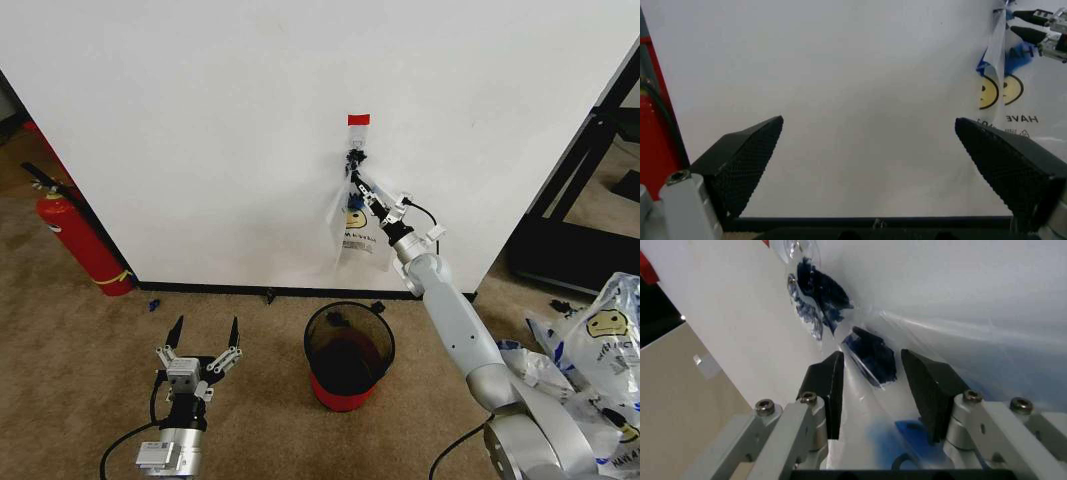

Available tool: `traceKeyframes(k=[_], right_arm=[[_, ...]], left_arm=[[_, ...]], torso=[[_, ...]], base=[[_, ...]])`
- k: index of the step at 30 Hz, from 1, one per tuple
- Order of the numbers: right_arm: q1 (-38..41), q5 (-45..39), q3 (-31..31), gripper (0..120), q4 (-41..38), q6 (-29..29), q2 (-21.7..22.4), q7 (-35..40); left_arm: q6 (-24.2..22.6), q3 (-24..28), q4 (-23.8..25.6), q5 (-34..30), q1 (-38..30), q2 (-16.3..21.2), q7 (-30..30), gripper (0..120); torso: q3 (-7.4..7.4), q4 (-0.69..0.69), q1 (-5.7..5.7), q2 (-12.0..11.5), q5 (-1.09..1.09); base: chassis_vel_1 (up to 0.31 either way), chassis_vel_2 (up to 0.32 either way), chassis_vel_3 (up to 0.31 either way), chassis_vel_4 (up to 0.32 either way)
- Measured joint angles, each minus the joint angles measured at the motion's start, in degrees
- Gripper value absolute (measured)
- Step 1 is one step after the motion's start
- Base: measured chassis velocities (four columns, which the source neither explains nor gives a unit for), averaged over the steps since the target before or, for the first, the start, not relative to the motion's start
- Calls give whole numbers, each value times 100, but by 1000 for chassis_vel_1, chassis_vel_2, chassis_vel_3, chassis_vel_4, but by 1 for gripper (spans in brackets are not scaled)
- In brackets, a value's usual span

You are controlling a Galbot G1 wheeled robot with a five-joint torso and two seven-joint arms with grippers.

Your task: Pick up the garbage bag from the wall and place it over the trash bin.

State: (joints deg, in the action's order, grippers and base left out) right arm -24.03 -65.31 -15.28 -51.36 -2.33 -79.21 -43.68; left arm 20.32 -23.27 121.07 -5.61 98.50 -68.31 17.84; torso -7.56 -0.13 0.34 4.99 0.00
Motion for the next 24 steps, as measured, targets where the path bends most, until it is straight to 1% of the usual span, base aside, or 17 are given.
traceKeyframes(k=[11,12,15,16,17,24], right_arm=[[83,-65,59,34,35,-29,-26,13],[83,-62,64,33,39,-29,-33,14],[83,-52,74,22,62,-29,-52,15],[83,-52,74,22,62,-29,-52,15],[83,-49,79,19,68,-29,-57,15],[99,-47,72,17,99,-29,-72,24]], left_arm=[[2,-7,8,3,11,-8,-3,100],[5,-9,11,2,13,-9,-4,100],[11,-14,15,-3,18,-10,-3,100],[11,-14,15,-3,18,-10,-3,100],[14,-15,15,-5,18,-10,-3,100],[19,-15,24,-8,23,-13,-4,100]], torso=[[0,0,0,0,0],[0,0,0,0,0],[0,0,0,0,0],[0,0,0,0,0],[0,0,0,0,0],[0,0,0,0,0]], base=[[0,0,0,0],[0,0,0,0],[0,0,0,0],[0,0,0,0],[0,0,0,0],[0,0,0,0]])
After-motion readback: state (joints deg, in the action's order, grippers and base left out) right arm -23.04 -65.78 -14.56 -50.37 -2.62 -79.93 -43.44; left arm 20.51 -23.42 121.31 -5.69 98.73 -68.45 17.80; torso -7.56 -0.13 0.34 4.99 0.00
